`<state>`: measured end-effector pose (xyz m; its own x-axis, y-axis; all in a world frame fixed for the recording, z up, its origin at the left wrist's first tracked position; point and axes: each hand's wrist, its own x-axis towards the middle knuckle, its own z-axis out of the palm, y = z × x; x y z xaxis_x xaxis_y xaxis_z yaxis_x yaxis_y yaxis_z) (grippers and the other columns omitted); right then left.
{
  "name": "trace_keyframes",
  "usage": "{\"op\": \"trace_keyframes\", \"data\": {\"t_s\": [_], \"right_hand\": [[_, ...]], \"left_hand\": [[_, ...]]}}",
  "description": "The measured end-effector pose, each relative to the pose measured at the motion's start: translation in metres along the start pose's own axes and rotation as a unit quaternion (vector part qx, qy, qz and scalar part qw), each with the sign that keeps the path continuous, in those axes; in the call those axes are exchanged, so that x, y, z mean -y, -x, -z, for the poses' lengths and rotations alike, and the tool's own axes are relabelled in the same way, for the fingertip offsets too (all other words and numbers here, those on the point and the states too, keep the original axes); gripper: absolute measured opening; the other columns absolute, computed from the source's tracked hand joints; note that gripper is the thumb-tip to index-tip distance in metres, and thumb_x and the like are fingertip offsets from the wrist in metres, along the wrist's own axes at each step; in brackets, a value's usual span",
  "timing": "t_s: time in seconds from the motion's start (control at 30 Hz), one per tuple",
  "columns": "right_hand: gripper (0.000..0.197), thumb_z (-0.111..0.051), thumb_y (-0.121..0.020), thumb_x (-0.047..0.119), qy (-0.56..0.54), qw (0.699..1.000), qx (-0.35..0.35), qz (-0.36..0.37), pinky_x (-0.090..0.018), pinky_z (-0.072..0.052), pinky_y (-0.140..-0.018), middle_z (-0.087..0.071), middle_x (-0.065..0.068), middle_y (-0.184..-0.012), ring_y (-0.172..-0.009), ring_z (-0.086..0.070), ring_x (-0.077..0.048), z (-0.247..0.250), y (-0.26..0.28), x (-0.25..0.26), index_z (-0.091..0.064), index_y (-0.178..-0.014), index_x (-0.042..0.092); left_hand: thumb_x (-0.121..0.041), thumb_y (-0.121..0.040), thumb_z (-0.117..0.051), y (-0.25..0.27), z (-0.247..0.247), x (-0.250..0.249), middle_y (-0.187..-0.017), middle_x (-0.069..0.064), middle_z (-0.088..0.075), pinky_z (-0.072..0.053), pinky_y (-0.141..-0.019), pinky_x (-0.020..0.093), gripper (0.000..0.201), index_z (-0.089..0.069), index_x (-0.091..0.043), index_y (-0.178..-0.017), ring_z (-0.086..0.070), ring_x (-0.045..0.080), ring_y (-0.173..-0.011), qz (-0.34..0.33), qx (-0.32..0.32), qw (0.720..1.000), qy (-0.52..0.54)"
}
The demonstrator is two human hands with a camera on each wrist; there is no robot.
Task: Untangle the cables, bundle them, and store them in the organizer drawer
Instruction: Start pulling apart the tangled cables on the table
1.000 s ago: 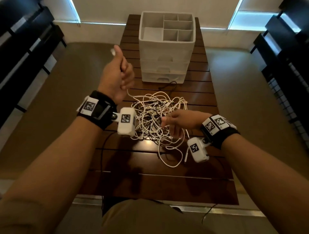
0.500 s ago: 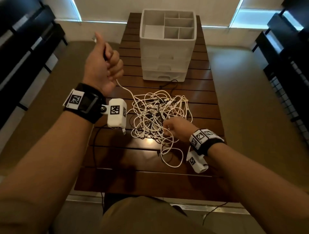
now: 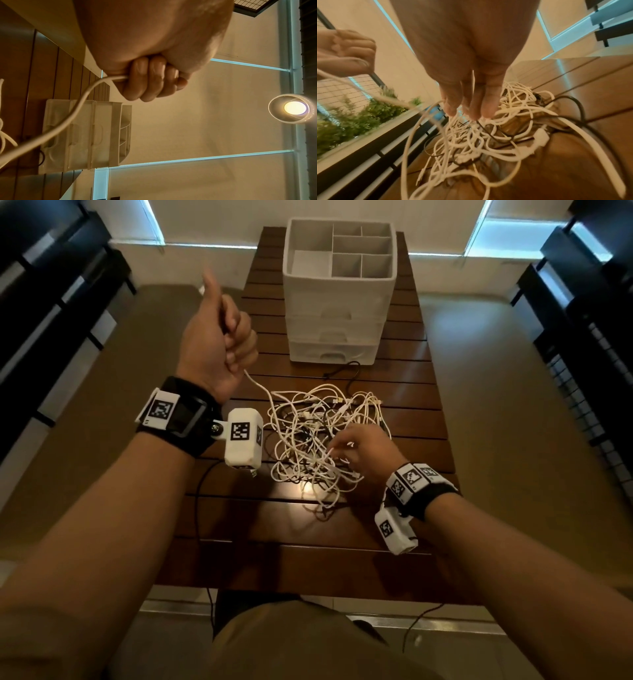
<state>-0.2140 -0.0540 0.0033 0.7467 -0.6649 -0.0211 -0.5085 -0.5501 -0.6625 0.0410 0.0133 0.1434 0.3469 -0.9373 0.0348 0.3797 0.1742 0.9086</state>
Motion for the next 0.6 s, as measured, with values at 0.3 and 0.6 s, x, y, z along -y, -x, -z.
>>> {"op": "trace_keyframes", "data": {"t_s": [0.3,0.6], "right_hand": [[0.011,-0.069,-0.098,0.028,0.140,0.989,0.032,-0.041,-0.029,-0.051,-0.077,-0.077,0.001,-0.100,-0.086,-0.066,-0.014,0.077,0.009,0.023,-0.080,-0.100,0.025],[0.023,-0.061,-0.102,0.035,0.201,0.966,0.124,-0.109,-0.028,-0.053,-0.081,-0.071,0.001,-0.107,-0.092,-0.067,-0.014,0.070,0.015,0.018,-0.071,-0.119,0.024]], "left_hand": [[-0.055,-0.112,-0.024,0.004,0.003,-0.003,-0.053,-0.001,-0.018,-0.008,-0.040,0.025,0.058,-0.033,-0.018,-0.068,-0.012,0.013,-0.041,-0.004,-0.002,0.999,0.032],[-0.050,-0.112,-0.025,0.005,-0.006,0.001,-0.047,-0.004,-0.022,-0.013,-0.038,0.017,0.066,-0.044,-0.018,-0.058,-0.016,0.009,-0.038,0.026,0.046,0.993,0.102]]}}
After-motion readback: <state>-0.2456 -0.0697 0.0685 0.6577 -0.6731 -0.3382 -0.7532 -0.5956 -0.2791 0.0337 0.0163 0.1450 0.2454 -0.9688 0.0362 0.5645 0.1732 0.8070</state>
